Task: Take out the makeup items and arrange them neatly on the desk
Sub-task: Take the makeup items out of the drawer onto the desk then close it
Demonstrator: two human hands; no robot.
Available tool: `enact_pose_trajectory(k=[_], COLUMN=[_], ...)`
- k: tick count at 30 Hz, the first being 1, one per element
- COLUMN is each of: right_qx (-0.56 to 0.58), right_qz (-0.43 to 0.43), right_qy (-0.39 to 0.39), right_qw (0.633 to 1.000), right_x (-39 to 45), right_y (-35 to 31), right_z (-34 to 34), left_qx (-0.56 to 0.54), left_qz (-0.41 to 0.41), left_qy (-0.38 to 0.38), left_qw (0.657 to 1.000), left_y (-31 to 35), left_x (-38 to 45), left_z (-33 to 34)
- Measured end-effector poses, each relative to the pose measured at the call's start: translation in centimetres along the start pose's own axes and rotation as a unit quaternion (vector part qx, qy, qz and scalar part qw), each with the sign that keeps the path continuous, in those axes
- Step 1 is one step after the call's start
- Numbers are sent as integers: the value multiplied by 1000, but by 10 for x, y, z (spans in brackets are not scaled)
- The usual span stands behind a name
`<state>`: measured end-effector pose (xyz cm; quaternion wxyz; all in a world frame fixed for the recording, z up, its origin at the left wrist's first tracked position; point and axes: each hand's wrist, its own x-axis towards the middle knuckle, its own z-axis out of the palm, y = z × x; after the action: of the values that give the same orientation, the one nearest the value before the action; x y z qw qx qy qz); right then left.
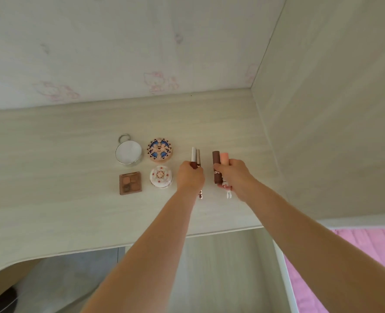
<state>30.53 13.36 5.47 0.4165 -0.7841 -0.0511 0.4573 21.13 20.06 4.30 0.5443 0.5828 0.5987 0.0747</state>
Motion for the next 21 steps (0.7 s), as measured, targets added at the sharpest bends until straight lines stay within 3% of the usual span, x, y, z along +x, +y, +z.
enact_pose_trajectory(k=[8,21], right_qx=[-163,-216], right_qz=[-14,-40], right_qy=[5,41], right_qw=[987,975], right_x=[19,24], right_y=[-18,-26], right_z=[26,31], left_qx=[152,110], left_qz=[-18,7], left_qy=[29,46], left_qw=[988,993], left_y=[12,13], left_x=[23,24], left_z=[1,-14])
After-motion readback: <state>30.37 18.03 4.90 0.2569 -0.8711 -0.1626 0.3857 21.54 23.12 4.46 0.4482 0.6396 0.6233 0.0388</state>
